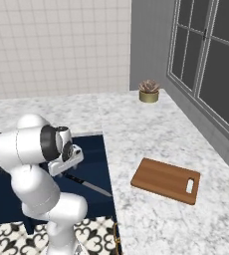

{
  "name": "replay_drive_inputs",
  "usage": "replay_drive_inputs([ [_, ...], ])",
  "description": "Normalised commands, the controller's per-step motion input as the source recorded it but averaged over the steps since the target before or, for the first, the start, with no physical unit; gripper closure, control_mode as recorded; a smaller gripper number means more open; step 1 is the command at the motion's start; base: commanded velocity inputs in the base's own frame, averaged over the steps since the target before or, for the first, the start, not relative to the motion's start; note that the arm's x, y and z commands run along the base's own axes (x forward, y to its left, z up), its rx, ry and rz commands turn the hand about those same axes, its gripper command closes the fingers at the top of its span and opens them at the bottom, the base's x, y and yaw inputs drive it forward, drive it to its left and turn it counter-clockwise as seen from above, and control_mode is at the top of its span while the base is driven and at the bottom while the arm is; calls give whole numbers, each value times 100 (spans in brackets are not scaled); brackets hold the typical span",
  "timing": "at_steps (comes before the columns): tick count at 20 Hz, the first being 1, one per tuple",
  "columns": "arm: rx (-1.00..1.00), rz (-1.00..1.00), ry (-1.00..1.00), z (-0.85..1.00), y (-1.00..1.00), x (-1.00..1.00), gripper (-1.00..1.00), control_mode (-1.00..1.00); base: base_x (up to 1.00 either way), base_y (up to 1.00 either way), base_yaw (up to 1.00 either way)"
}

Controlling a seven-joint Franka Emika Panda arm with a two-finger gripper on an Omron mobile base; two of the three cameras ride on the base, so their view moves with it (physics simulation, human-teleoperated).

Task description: Pick up the knife from the drawer and place it on the cutting board. Then place the meat from the plate to the cutting board.

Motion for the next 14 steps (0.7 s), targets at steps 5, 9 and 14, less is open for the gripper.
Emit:
replay_drive_inputs([
  [5, 0, 0, -1, -31, 0, 31, -100, -100, 0, 0, 0],
  [9, -1, 0, 2, -38, 0, 30, -100, -100, 0, 0, 0],
  [14, -1, 0, 0, -44, 0, 17, -100, -100, 0, 0, 0],
])
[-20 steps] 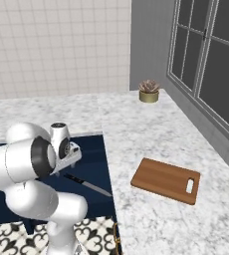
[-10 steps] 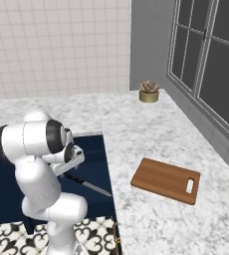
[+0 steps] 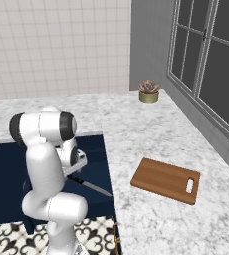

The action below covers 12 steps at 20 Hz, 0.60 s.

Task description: Pick up the knife from the drawer and place it on the cutting board. Then place the meat from the plate to the cutting board.

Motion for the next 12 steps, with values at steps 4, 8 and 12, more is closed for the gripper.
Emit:
replay_drive_inputs([
  [4, -1, 0, 0, -29, 0, 29, -100, -100, 0, 0, 0],
  [8, 0, 0, 0, -25, 0, 32, -100, -100, 0, 0, 0],
  [12, 0, 0, 0, -29, 0, 23, -100, -100, 0, 0, 0],
])
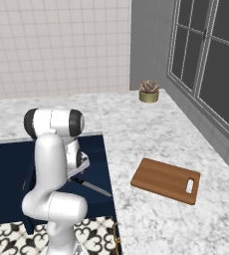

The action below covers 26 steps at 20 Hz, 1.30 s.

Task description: Pick up the knife from the drawer and place it on the cutting board. Then place the meat from the plate to the cutting board.

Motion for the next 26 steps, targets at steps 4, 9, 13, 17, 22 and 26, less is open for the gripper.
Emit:
replay_drive_inputs([
  [4, -2, 0, 2, -57, 0, 8, -100, -100, 0, 0, 0],
  [9, -2, 1, 1, -68, 0, 0, -100, -100, 0, 0, 0],
  [13, -1, 2, 3, -79, 8, 0, 100, -100, 0, 0, 0],
  [17, -4, 1, 0, -72, 13, -11, 100, -100, 0, 0, 0],
  [22, 0, 0, -1, -40, 17, -19, 100, -100, 0, 0, 0],
  [26, -1, 0, -4, -24, 32, -18, 100, -100, 0, 0, 0],
])
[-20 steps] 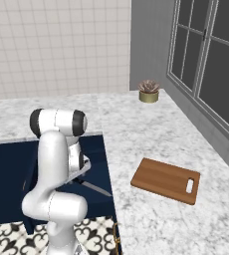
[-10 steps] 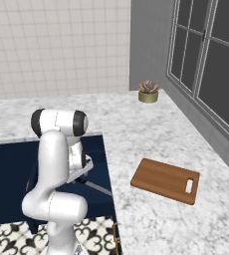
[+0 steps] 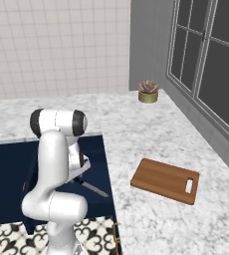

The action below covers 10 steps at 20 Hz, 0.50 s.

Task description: Pick up the knife from the drawer and place it on the cutting board. Then place the meat from the plate to the cutting board.

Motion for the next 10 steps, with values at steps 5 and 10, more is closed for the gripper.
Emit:
replay_drive_inputs([
  [5, -1, 0, -2, -20, 36, -24, 100, -100, 0, 0, 0],
  [10, -2, 3, 6, -22, 36, -29, 100, -100, 0, 0, 0],
])
